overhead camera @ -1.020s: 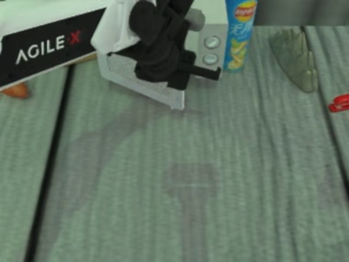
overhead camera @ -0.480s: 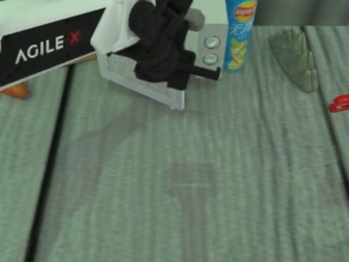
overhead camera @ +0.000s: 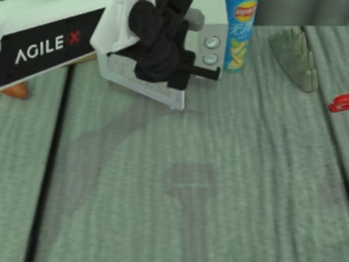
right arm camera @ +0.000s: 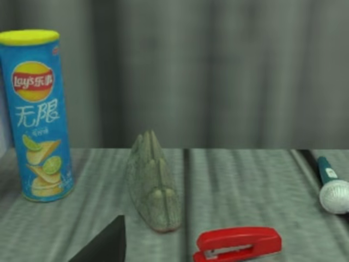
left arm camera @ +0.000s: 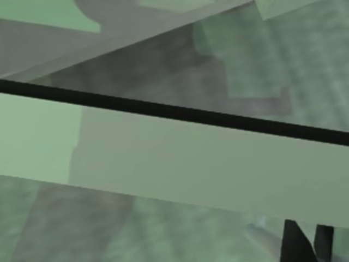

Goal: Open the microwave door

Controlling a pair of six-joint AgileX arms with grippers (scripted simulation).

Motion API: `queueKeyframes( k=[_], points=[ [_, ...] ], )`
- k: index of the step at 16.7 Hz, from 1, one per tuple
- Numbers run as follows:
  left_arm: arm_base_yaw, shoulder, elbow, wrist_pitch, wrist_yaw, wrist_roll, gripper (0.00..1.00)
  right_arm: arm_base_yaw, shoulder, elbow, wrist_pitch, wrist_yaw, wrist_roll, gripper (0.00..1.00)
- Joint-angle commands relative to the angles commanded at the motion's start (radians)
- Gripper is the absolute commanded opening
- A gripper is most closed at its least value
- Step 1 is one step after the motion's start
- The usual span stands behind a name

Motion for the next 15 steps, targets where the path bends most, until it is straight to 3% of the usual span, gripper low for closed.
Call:
queueKeyframes(
  k=[5,11,15],
  points=[
    [-0.002,-0.009,-0.014,0.007,0.014,0.009,0.00,0.000,0.000,0.000,0.000,0.000,0.000,1.00],
    [0.031,-0.081,-0.116,0.041,0.072,0.125,0.00,0.000,0.000,0.000,0.000,0.000,0.000,1.00],
    [0.032,-0.083,-0.117,0.043,0.073,0.127,0.00,0.000,0.000,0.000,0.000,0.000,0.000,1.00]
  ],
)
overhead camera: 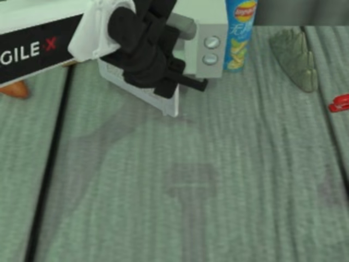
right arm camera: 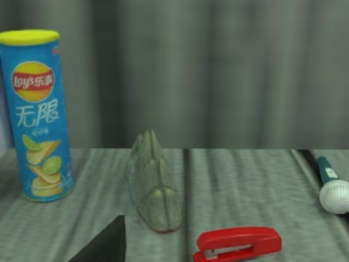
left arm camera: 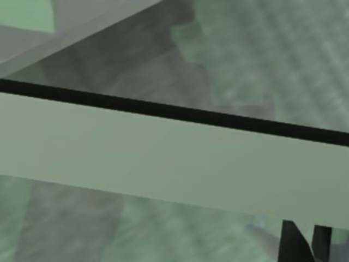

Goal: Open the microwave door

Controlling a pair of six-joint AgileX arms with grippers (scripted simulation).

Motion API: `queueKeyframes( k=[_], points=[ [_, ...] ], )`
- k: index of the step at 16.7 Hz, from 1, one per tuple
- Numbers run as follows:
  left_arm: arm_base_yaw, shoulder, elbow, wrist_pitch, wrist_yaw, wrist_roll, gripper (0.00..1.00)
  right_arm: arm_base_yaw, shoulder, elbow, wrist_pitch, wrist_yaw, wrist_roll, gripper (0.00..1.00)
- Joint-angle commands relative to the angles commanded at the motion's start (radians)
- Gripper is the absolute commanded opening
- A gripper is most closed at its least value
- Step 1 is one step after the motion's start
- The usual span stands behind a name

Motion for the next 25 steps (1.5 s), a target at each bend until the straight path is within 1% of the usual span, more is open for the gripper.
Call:
queueKeyframes(
  k=[21,23,25],
  points=[
    [0.000,0.000,0.000,0.000,0.000,0.000,0.00,0.000,0.000,0.000,0.000,0.000,0.000,1.00],
    [-0.005,0.001,-0.005,0.001,0.008,-0.001,0.00,0.000,0.000,0.000,0.000,0.000,0.000,1.00],
    [0.006,-0.017,-0.023,0.008,0.024,0.028,0.00,0.000,0.000,0.000,0.000,0.000,0.000,1.00]
  ],
)
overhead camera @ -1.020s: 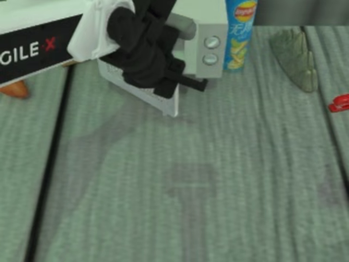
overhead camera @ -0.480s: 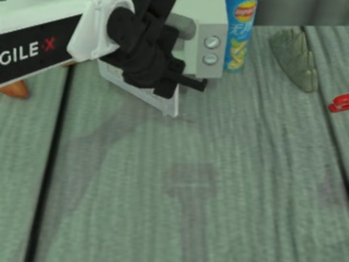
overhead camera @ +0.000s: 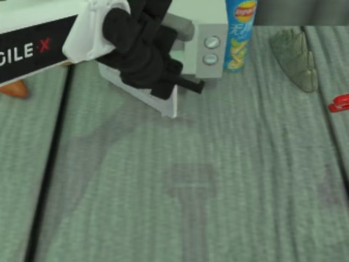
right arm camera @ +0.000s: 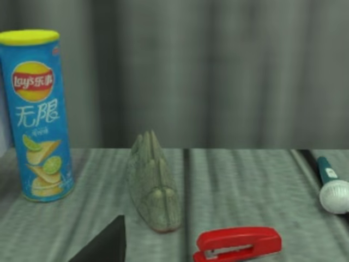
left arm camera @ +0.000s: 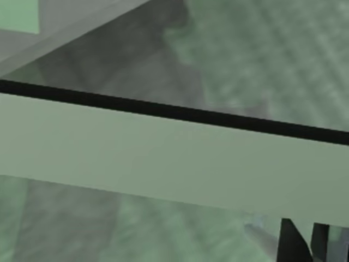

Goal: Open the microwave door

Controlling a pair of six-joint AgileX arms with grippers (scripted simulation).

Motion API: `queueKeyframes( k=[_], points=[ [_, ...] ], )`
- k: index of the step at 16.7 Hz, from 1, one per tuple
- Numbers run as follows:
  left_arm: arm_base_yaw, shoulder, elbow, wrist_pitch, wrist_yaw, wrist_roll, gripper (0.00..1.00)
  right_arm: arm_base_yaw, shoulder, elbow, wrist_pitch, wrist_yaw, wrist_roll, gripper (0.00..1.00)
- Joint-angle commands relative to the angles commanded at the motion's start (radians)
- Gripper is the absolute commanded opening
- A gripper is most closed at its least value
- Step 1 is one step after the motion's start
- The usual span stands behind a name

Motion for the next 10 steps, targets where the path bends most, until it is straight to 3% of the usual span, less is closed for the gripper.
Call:
queueKeyframes(
  k=[5,10],
  points=[
    [0.036,-0.052,-0.073,0.012,0.055,0.109,0.00,0.000,0.000,0.000,0.000,0.000,0.000,1.00],
    [0.038,-0.058,-0.075,0.015,0.059,0.114,0.00,0.000,0.000,0.000,0.000,0.000,0.000,1.00]
  ],
)
